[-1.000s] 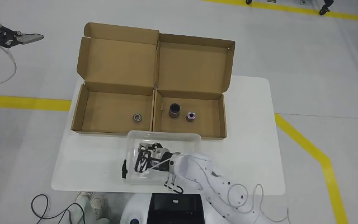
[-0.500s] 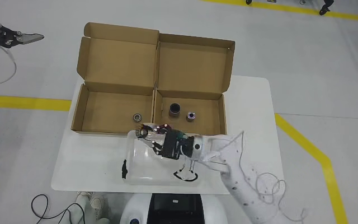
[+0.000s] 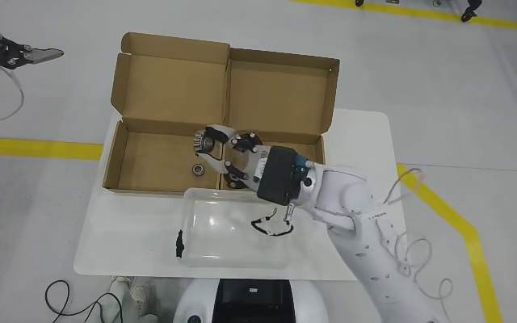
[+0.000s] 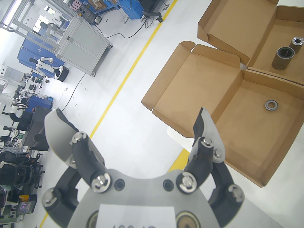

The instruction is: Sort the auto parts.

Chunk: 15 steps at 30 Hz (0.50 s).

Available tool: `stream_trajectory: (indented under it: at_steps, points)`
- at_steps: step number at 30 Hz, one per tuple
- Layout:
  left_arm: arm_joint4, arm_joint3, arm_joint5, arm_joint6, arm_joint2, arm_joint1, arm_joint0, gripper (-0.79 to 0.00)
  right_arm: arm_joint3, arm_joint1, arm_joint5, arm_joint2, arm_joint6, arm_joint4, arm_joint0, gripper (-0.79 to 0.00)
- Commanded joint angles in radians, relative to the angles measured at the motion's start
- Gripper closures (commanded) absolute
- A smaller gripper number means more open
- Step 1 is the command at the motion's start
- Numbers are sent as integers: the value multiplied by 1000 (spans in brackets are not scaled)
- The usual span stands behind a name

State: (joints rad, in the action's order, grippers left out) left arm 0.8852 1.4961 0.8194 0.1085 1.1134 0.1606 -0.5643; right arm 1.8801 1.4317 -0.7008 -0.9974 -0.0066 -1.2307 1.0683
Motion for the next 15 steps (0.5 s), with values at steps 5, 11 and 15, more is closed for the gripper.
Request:
stream_trajectory:
  at_steps: [5,11,15]
  points:
    - [0,0,0,0,0,0,0,-785,3,4,7,-7,-28,42,-55,0]
    - [0,0,0,0,0,0,0,-785,0,2,-10,-4,8,51,-79,0]
    - [0,0,0,0,0,0,0,-785,-46,1,-15,27,55,44,-78,0]
